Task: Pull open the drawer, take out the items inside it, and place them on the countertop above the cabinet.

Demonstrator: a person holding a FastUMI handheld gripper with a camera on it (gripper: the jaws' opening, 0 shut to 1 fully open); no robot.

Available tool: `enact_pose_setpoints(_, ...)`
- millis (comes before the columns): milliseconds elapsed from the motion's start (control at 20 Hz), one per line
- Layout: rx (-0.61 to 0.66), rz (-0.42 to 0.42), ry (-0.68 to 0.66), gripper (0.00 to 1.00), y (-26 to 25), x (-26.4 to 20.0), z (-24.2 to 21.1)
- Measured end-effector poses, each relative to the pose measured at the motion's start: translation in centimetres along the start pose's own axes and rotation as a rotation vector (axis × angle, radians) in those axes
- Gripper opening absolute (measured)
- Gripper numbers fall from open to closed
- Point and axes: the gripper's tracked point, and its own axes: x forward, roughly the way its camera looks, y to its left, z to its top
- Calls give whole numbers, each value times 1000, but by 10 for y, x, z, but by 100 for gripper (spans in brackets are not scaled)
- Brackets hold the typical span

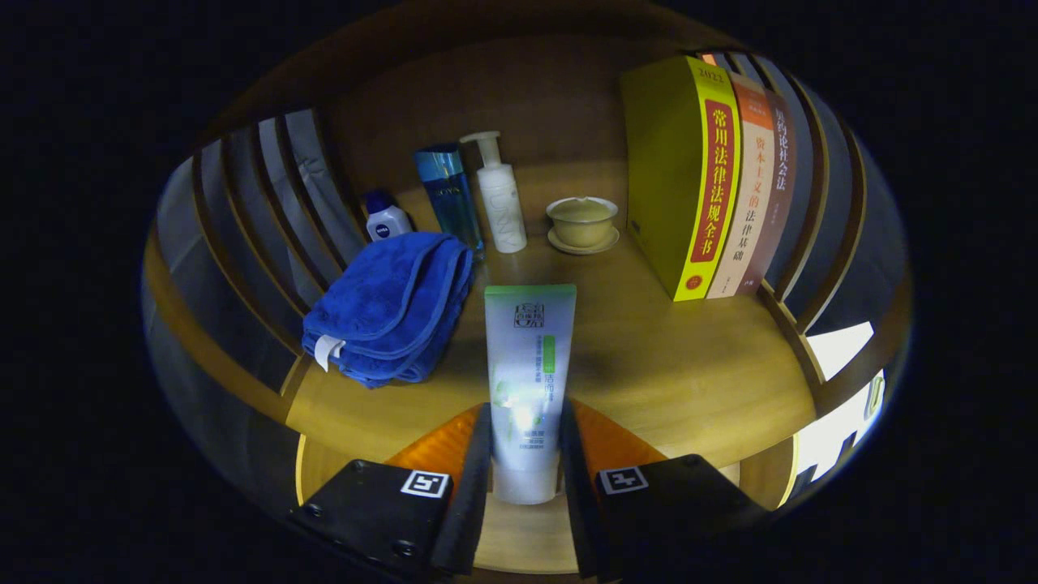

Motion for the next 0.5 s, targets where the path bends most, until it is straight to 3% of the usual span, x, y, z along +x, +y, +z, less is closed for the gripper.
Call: enact_pose_setpoints(500,35,2,-16,59,-1,11,1)
